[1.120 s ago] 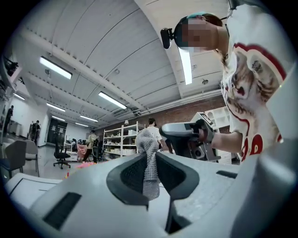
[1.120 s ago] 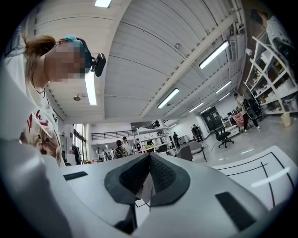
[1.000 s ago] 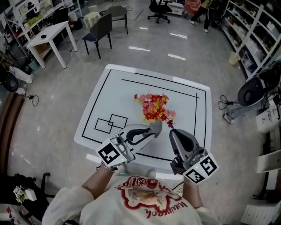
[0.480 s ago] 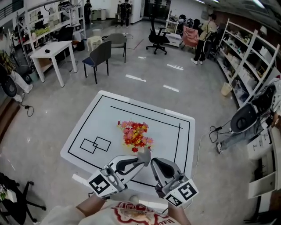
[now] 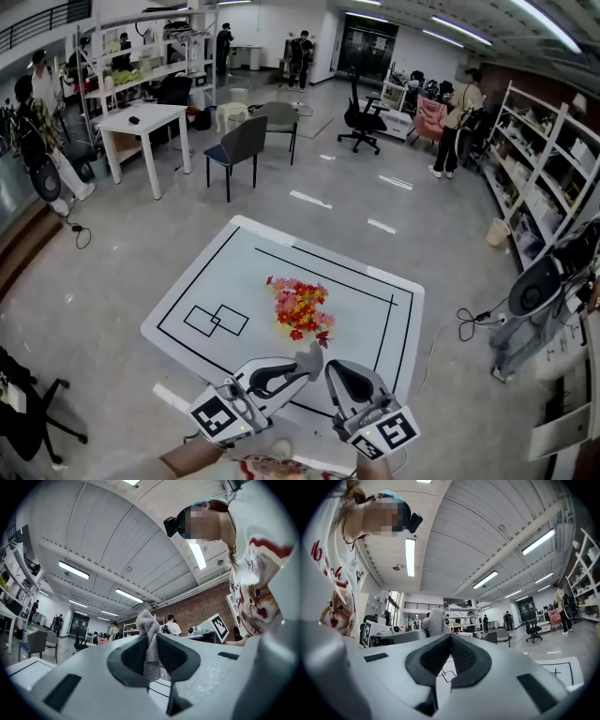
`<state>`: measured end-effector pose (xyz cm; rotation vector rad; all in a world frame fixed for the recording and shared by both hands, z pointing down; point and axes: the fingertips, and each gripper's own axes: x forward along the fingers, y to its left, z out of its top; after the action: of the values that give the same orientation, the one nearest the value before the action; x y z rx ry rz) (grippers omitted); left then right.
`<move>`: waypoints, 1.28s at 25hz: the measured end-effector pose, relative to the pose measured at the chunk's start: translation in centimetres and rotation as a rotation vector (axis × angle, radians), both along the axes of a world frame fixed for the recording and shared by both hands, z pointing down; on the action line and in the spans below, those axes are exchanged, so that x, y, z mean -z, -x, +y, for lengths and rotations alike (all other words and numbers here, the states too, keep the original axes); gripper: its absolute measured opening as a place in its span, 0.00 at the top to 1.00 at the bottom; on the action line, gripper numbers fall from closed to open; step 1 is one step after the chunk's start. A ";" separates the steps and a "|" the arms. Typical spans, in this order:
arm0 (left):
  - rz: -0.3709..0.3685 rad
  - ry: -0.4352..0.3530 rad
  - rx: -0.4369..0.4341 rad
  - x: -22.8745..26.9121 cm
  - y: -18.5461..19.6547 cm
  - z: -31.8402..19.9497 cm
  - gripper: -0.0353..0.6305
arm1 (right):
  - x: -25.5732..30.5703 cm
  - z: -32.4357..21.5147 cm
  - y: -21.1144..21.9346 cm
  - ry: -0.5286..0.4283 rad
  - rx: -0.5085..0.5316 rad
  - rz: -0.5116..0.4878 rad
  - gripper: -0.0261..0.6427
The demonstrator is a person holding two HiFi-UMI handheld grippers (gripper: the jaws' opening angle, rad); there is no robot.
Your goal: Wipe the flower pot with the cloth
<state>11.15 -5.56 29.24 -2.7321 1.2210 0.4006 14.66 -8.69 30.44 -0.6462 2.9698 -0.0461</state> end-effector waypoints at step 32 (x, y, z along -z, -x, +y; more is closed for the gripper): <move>-0.010 0.038 -0.083 0.8 11.1 30.4 0.86 | 2.2 32.6 10.3 -0.047 -0.222 -0.017 0.96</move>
<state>0.04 24.83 28.44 -2.8205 1.1266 0.3763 4.37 23.91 28.28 -0.9590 2.8529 0.0355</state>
